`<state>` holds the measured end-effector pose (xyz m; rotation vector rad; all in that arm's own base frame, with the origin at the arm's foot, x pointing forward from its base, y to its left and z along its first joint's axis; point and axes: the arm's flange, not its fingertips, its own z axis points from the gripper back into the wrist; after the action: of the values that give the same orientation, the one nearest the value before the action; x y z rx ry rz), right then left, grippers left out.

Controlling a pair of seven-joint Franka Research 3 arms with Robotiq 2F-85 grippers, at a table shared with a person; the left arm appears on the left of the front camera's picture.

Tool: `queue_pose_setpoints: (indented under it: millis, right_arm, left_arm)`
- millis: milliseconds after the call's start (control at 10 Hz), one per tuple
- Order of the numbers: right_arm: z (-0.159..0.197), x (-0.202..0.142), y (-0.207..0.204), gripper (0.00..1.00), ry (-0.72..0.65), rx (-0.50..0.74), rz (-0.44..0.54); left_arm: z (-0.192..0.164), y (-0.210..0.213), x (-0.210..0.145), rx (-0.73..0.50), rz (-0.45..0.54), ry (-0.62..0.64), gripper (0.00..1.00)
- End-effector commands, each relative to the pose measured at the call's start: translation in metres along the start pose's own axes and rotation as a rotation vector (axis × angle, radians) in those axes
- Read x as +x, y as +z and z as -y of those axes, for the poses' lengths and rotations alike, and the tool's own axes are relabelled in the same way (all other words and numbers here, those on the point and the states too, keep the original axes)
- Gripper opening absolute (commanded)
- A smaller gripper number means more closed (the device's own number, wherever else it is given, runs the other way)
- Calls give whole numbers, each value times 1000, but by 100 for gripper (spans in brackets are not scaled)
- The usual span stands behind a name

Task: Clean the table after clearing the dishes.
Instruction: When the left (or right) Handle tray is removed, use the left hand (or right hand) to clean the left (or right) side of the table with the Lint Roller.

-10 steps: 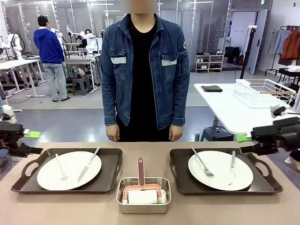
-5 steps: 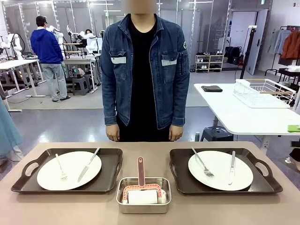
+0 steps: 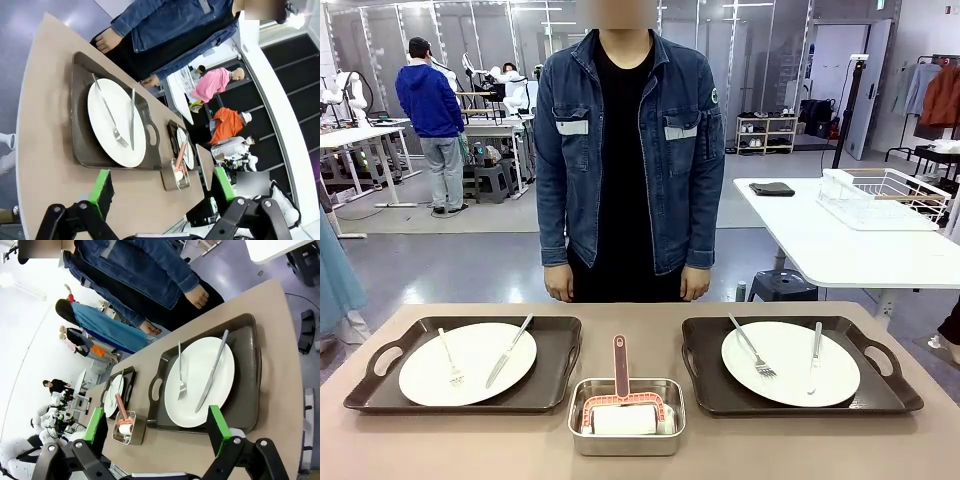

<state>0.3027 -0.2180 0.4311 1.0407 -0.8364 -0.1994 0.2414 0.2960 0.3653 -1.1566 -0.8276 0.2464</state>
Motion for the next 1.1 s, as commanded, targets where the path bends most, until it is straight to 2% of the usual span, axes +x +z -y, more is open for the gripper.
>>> queue_pose_setpoints:
  millis: [0, 1000]
  right_arm:
    - [-2, 0, 0, 100, 5, 2, 0]
    - [-2, 0, 0, 100, 5, 2, 0]
  left_arm:
    - [1, -6, 1, -7, -19, -6, 100]
    - [1, -6, 1, -7, -19, -6, 100]
